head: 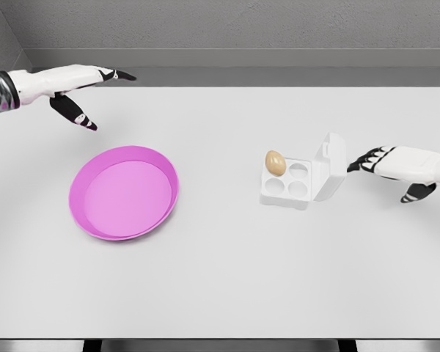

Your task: Pack egg into the box and close the box lid

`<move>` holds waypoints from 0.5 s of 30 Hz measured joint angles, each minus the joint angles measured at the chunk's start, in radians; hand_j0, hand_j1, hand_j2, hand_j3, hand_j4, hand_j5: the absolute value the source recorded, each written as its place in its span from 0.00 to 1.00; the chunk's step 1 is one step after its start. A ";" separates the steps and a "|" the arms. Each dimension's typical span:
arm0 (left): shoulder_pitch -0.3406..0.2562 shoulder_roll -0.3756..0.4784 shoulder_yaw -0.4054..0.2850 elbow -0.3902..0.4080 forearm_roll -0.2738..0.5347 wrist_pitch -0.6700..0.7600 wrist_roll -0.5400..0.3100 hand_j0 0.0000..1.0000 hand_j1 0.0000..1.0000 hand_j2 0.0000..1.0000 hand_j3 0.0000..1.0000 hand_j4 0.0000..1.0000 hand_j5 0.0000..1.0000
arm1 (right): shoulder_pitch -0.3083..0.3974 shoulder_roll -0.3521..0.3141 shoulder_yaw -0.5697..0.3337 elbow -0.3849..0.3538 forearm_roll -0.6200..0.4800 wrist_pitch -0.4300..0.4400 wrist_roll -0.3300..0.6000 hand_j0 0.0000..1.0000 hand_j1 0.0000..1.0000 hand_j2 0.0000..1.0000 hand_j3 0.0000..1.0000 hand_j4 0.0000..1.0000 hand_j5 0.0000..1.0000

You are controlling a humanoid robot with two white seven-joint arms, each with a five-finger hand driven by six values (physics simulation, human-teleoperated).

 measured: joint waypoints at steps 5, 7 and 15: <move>0.000 0.001 0.000 0.000 0.000 0.000 0.000 1.00 1.00 1.00 1.00 1.00 1.00 | -0.002 0.011 0.003 -0.024 0.003 0.000 0.000 1.00 1.00 1.00 1.00 1.00 1.00; 0.000 0.001 0.000 0.000 0.000 0.000 0.000 1.00 1.00 1.00 1.00 1.00 1.00 | -0.002 0.012 0.002 -0.048 0.002 0.000 0.000 1.00 1.00 1.00 1.00 1.00 1.00; 0.002 0.000 0.000 0.000 0.000 0.000 0.000 1.00 1.00 1.00 1.00 1.00 1.00 | 0.003 0.006 -0.005 -0.130 -0.003 0.000 0.000 1.00 1.00 1.00 1.00 1.00 1.00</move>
